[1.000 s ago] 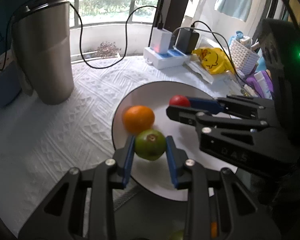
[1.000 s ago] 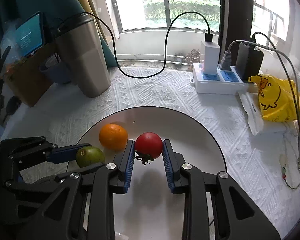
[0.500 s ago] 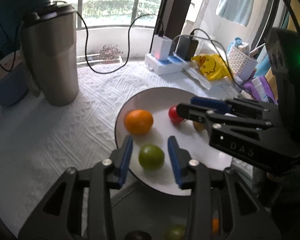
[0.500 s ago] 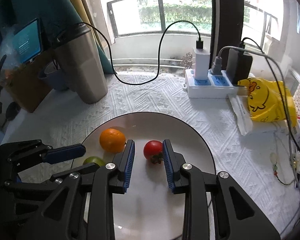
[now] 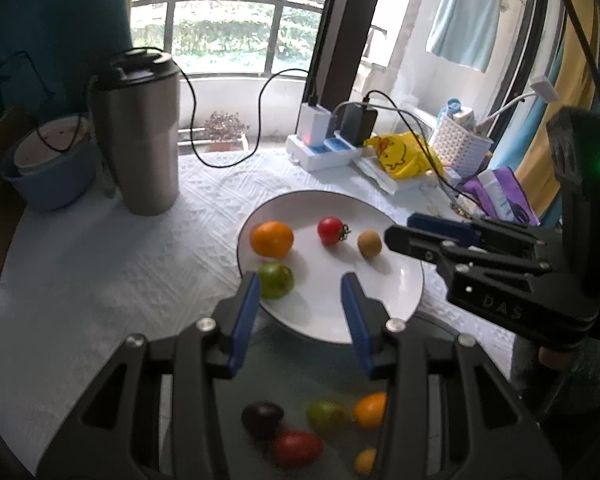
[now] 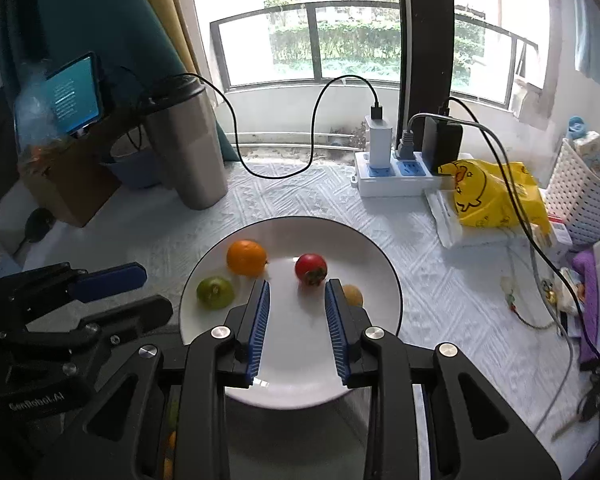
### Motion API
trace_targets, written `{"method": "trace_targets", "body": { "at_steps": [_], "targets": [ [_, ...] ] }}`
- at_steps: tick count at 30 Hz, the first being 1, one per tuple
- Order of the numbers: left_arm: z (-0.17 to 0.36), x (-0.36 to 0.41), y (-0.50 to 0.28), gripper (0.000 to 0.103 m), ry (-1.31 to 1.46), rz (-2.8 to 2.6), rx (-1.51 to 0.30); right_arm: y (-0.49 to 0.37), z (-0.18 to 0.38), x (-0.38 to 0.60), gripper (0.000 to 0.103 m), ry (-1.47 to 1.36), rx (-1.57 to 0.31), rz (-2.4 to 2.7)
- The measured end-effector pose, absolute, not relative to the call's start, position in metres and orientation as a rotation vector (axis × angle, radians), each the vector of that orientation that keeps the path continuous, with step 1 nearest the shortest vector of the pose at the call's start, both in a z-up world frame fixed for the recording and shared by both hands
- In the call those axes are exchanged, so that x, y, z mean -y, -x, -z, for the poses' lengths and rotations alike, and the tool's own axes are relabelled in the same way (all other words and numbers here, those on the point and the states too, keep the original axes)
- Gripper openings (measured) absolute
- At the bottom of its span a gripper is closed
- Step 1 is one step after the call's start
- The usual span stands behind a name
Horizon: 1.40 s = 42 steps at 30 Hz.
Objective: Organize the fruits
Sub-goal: 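Move both open grippers back over the fruit mat, then grasp the dark plum with the right gripper while the left gripper grasps the yellow fruit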
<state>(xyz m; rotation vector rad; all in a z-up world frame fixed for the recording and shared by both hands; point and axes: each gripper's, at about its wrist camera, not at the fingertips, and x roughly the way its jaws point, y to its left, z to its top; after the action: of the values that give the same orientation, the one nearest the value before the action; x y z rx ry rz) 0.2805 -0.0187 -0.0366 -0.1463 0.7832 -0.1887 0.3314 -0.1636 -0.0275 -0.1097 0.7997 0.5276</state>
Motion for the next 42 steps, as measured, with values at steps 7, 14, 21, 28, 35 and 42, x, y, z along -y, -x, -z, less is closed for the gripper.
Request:
{"method": "trace_targets", "body": {
  "at_steps": [7,14,21,28,35,42],
  "targets": [
    [0.029,0.016,-0.251,0.044,0.147,0.18,-0.761,-0.301,0.02,0.167,0.031,0.106,-0.782,-0.527],
    [0.027,0.015,-0.222,0.044,0.153,0.181,-0.742,-0.27,0.019,0.17,0.031,0.108,-0.779,-0.53],
    [0.032,0.016,-0.193,0.044,0.157,0.178,-0.741,-0.24,0.024,0.171,0.031,0.11,-0.789,-0.542],
    [0.041,0.019,-0.167,0.044,0.152,0.187,-0.752,-0.209,0.032,0.173,0.031,0.115,-0.811,-0.554],
    [0.049,0.017,-0.144,0.044,0.163,0.189,-0.758,-0.182,0.041,0.17,0.031,0.132,-0.83,-0.565],
    [0.062,0.011,-0.128,0.044,0.171,0.176,-0.776,-0.163,0.058,0.164,0.031,0.128,-0.865,-0.583]
  ]
}}
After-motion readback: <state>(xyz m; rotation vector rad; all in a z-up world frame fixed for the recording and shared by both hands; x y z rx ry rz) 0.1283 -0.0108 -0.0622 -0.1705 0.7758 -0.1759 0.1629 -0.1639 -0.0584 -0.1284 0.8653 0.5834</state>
